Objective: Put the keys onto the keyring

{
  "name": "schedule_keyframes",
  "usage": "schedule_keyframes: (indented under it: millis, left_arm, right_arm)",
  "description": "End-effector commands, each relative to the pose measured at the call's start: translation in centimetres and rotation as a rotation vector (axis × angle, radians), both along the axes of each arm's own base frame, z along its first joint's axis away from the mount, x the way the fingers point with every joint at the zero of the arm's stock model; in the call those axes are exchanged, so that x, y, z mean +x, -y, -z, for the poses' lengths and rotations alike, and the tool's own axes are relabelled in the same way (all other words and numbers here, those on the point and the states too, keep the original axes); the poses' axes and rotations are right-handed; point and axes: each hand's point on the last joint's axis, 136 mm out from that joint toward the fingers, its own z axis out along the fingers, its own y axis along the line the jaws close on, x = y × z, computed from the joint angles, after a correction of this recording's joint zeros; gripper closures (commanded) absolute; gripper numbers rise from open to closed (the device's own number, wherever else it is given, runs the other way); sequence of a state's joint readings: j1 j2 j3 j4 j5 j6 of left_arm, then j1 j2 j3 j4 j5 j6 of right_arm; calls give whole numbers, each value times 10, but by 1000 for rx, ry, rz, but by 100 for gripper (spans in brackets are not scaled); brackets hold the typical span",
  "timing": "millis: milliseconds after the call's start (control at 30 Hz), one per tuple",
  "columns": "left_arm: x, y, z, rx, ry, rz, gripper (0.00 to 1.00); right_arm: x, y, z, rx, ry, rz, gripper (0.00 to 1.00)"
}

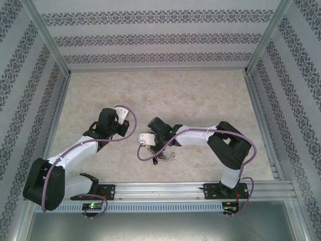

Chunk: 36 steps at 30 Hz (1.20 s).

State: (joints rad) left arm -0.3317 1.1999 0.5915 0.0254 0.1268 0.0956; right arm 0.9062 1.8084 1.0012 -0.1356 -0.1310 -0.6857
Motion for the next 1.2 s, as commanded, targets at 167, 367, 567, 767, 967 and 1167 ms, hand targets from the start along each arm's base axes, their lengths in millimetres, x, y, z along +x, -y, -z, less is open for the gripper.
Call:
schedule_keyframes:
  millis: [167, 367, 567, 767, 967, 1167]
  left_arm:
    - [5, 0, -11, -30, 20, -16, 100]
    - [5, 0, -12, -30, 21, -16, 100]
    - [5, 0, -12, -30, 21, -15, 100]
    - [5, -1, -11, -28, 21, -15, 100]
    - [4, -1, -12, -31, 22, -17, 100]
    - [4, -1, -12, -32, 24, -17, 100]
  right_arm:
    - [7, -1, 4, 18, 21, 80, 81]
    - [-7, -5, 3, 49, -38, 25, 82]
    - [-12, 3, -8, 76, -75, -6, 78]
    - [-34, -3, -17, 157, -156, -133, 76]
    - [-22, -10, -13, 144, -153, -111, 75]
    - [-10, -3, -9, 157, -167, -28, 71]
